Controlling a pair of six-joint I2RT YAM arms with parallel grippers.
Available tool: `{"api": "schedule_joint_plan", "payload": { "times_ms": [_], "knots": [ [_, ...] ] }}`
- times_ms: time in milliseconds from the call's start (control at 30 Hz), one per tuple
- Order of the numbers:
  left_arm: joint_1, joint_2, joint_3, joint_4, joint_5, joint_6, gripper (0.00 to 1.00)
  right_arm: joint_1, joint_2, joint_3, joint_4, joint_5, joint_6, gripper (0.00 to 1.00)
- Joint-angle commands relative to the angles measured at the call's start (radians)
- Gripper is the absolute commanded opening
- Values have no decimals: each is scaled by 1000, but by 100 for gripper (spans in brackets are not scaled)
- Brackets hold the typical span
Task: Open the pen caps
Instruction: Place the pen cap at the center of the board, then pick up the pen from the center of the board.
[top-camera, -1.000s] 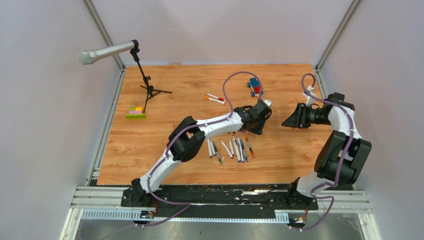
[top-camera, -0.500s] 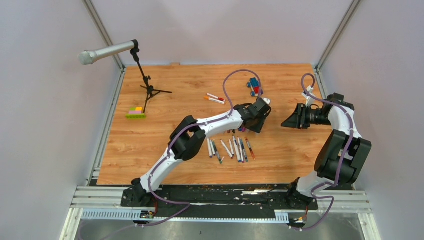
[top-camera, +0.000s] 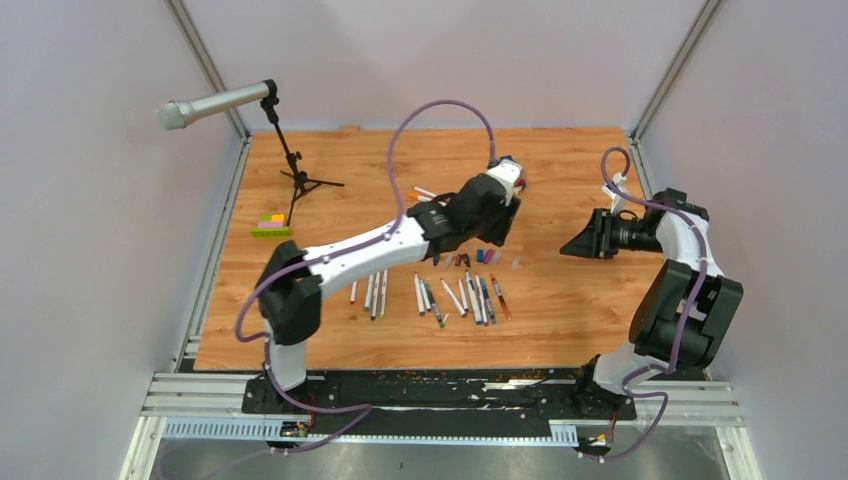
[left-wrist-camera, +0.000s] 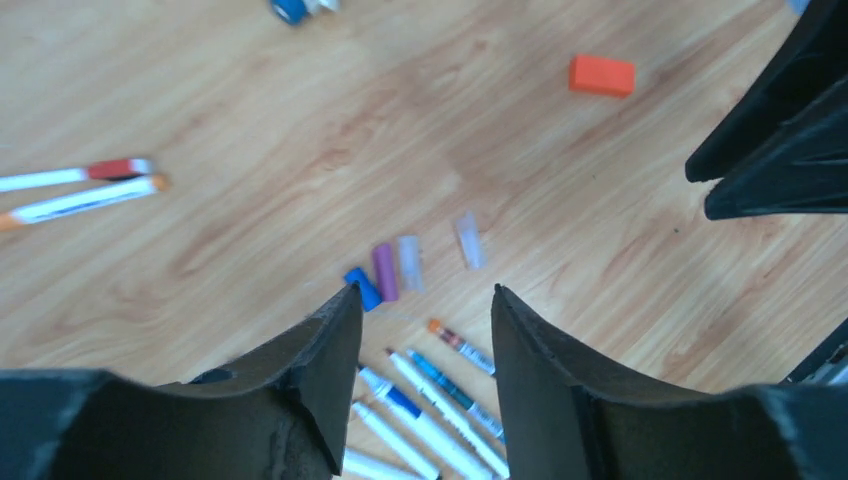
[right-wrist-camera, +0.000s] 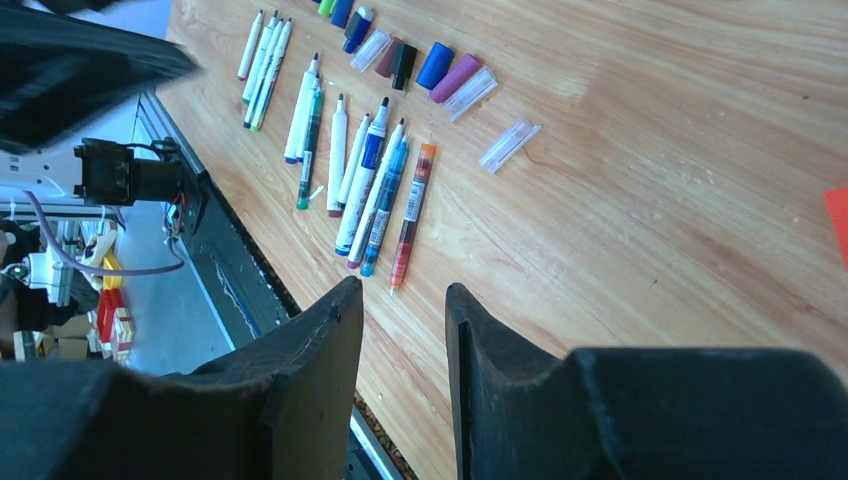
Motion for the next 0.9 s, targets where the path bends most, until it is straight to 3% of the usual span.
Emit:
{"api": "schedule_joint_plan", "payload": {
  "times_ms": [0,167,300,333,400,433,567,733,867],
  "knots": [
    [19,-240,-190,127,-144,57,62,27,-46,46,-26,-57,-109,37],
    [45,-477,-446,189,-219,49,83,111,-71,135,-12,-13,-134,38],
    [94,-642,-629,207,-185,11,90,200,-62,227,47,-11,-148,43],
    [107,-685,-660,214,-170,-1,93,224,-57,236,62,-23,-169,53],
    [131,-769,-757,239,-151,-26,99,265,-30,266,84,-75,-217,97],
    [137,-810,-797,248,-150,-36,100,283,-10,287,85,-115,-247,100],
    [149,-952,-921,247,-163,-66,100,395,104,446,74,-80,-281,100],
    [153,-1108,-1046,212,-211,-104,100,540,238,588,211,152,-130,100],
    [153,-1212,-1113,170,-275,-119,100,624,322,691,265,370,-113,100]
  ]
}}
